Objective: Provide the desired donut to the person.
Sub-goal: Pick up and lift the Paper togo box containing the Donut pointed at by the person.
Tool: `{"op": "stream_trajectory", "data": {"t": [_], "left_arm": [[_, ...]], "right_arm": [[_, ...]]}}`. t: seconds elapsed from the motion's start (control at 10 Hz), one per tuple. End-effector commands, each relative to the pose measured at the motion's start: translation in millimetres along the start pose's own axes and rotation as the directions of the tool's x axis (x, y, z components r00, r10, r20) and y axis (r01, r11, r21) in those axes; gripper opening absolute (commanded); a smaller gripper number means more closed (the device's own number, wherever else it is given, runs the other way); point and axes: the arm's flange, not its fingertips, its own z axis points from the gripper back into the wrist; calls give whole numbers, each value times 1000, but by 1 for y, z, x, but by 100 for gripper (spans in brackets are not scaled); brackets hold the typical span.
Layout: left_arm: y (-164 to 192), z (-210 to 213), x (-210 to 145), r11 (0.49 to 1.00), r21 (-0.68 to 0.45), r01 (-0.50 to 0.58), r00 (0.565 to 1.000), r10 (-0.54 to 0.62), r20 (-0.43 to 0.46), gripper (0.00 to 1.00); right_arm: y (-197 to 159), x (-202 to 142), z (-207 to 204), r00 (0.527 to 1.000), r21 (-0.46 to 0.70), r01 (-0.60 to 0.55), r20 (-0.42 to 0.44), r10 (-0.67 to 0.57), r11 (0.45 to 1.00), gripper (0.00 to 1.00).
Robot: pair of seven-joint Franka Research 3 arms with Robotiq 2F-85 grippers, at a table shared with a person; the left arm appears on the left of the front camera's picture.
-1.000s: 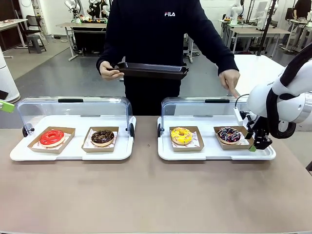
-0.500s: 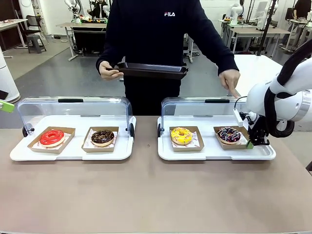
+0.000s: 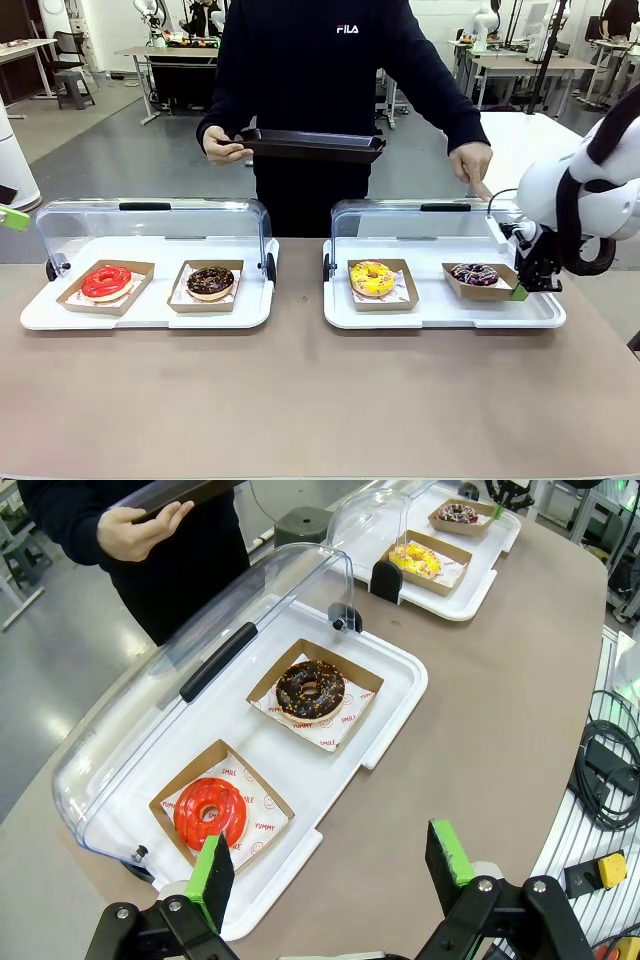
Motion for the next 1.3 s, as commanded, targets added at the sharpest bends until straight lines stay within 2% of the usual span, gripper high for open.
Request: {"op": "stream_trajectory", "data": {"t": [0.0,0.2,0.4,0.5,0.7,0.8,0.9,1.0,1.1,1.2], "left_arm": [[1,0,-1,1000,-5,0,1000,0,7,100],[1,0,-1,1000,-5,0,1000,0,7,100],[1,0,-1,1000,-5,0,1000,0,7,100],[1,0,-1,1000,-5,0,1000,0,7,100],[1,0,-1,1000,-5,0,1000,0,7,100],[1,0,-1,1000,-5,0,1000,0,7,100],[1,0,-1,1000,-5,0,1000,0,7,100],[1,0,-1,1000,-5,0,1000,0,7,100],[1,0,-1,1000,-5,0,1000,0,7,100],[1,0,-1,1000,-5,0,1000,0,7,100]], "right_arm": [[48,-2,40,998,-19,-32,60,33,999,0],[101,3,84,994,-11,-66,83,66,998,0],[147,8,141,985,-97,-87,141,100,992,0],[160,11,166,976,-158,-110,170,136,981,0],[171,18,209,970,-255,-114,182,163,960,0],[168,21,227,969,-250,-111,188,160,962,0],[161,27,231,968,-222,-130,183,173,966,0],[146,34,227,975,-195,-88,183,124,977,0],[174,23,237,967,-270,-124,183,178,955,0],[174,23,237,967,-270,-124,183,178,955,0]]}}
